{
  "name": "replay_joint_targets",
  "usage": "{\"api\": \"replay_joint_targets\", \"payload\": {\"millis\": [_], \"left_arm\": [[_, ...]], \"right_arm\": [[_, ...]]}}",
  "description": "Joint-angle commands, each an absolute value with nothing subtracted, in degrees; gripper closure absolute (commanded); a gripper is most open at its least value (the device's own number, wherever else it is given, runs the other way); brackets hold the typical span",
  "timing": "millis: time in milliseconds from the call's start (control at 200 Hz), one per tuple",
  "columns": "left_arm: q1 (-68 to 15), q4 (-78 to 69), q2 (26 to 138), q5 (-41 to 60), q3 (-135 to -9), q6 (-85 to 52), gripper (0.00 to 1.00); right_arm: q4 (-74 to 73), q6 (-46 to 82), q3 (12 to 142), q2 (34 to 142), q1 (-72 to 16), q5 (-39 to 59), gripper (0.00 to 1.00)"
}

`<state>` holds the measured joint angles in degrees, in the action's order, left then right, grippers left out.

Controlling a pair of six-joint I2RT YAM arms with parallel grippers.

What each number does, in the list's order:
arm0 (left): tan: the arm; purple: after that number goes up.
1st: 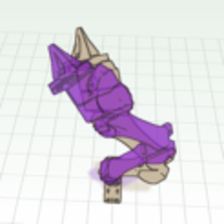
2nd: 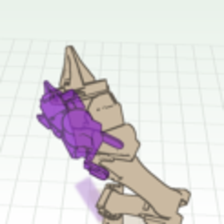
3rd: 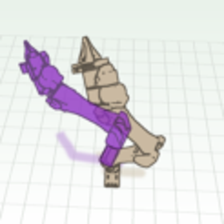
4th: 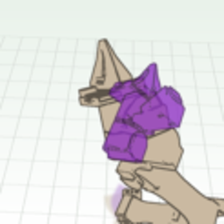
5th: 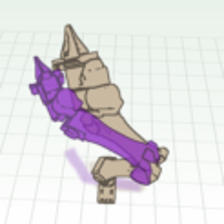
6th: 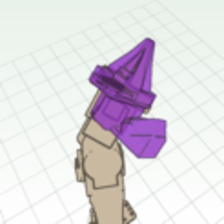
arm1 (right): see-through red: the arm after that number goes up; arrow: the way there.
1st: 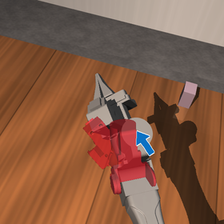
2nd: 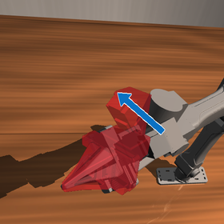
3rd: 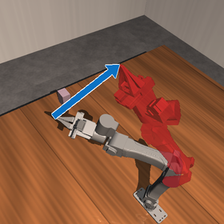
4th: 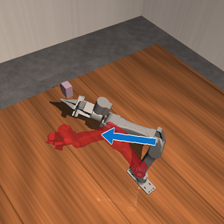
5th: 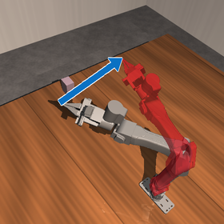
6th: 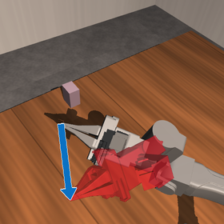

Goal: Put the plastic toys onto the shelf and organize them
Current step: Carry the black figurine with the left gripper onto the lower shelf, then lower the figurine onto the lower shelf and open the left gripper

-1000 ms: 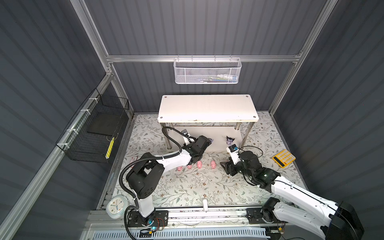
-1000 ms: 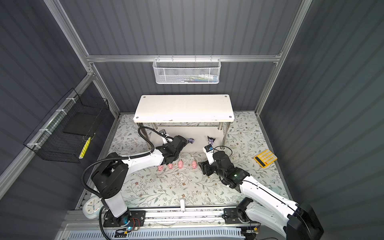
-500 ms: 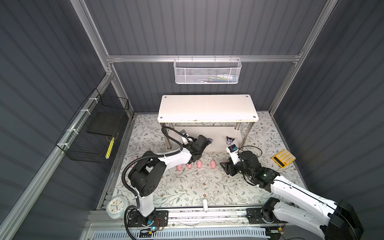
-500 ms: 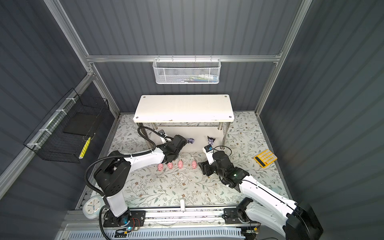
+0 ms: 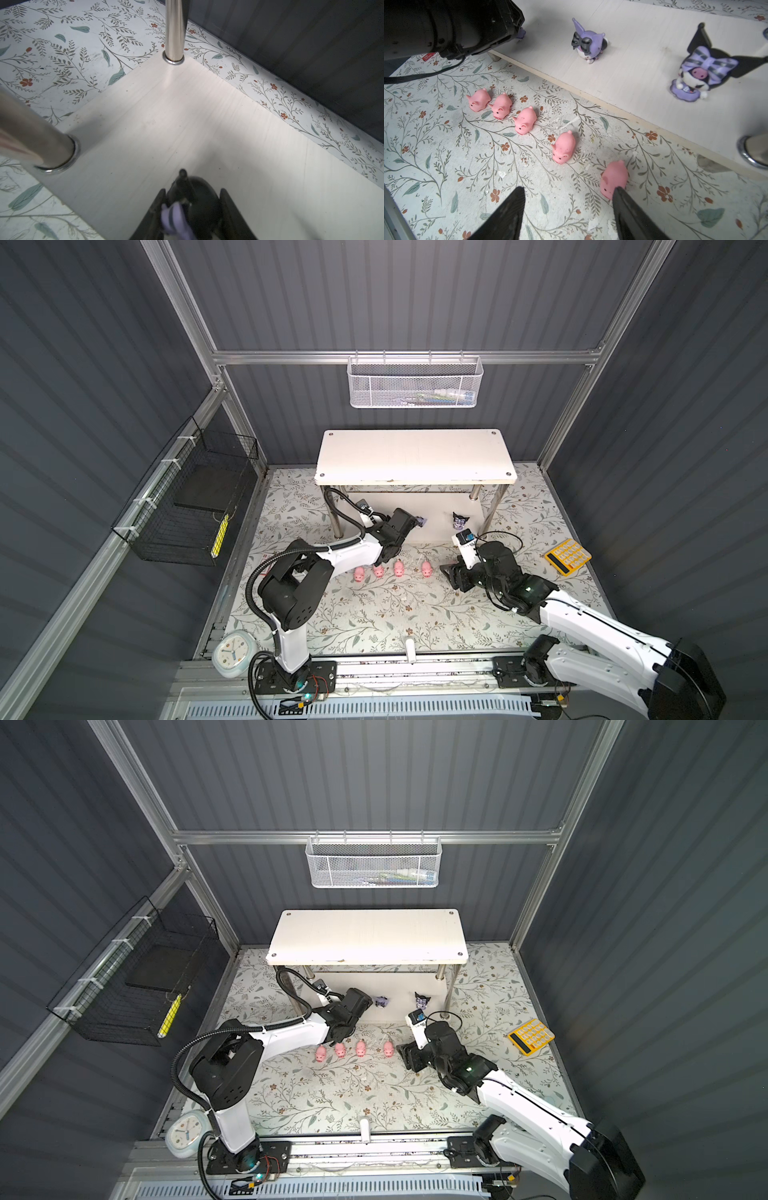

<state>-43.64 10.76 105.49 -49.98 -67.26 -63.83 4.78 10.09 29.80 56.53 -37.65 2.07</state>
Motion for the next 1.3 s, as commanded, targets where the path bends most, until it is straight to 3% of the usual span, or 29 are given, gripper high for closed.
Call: {"api": "replay_joint_targets", "payload": {"millis": [0, 445, 1296], "left_arm": [[-42.5, 10.7, 106.9, -50.6, -67.8, -66.2, 0.62], [-42.5, 12.9, 108.4, -50.9, -69.5, -68.9, 0.59], [-42.4, 14.1, 108.1, -51.4, -70.0, -69.4, 0.32]], "right_arm": [[5.2, 10.1, 31.2, 56.7, -37.4, 2.5, 0.31], [4.7, 10.0, 30.9, 56.8, -37.0, 2.9, 0.31], [3.9, 10.1, 30.7, 57.7, -36.4, 3.9, 0.31]]}}
